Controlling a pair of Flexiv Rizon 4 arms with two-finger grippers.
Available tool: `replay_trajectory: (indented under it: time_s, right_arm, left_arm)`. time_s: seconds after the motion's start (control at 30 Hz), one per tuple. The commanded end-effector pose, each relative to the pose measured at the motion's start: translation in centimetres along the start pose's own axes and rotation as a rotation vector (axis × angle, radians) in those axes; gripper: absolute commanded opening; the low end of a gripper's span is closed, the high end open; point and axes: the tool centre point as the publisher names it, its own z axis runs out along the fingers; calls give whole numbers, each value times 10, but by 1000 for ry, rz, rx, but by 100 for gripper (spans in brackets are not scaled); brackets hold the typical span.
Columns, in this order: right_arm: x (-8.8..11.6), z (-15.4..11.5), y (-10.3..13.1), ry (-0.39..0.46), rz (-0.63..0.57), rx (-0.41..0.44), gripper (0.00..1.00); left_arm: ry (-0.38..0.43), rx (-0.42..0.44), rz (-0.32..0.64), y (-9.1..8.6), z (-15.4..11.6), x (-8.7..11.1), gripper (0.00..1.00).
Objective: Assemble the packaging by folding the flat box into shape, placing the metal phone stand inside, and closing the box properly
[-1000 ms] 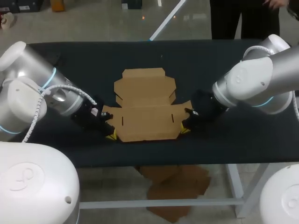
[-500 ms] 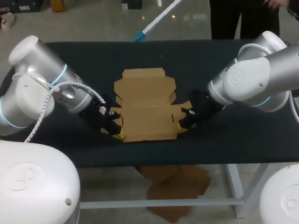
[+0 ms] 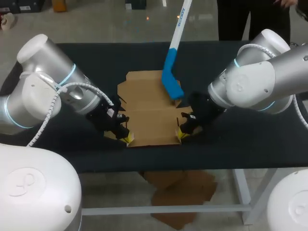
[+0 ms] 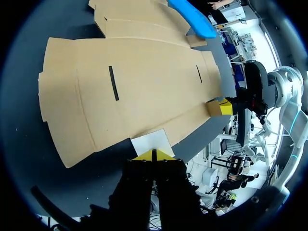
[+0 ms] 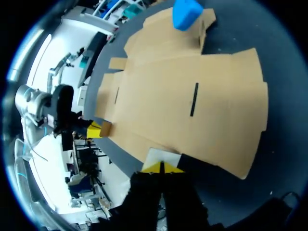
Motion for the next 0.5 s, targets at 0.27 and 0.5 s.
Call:
replay_trajectory:
  time_s: [0.27, 0.5]
  right_arm:
    - [8, 10, 2, -28, -10, 25, 0]
    - [10, 17, 2, -53, -10, 40, 0]
  left_arm:
    - [-8, -30, 8, -6, 10, 5, 0]
    - [-23, -34, 2, -7, 16, 6, 0]
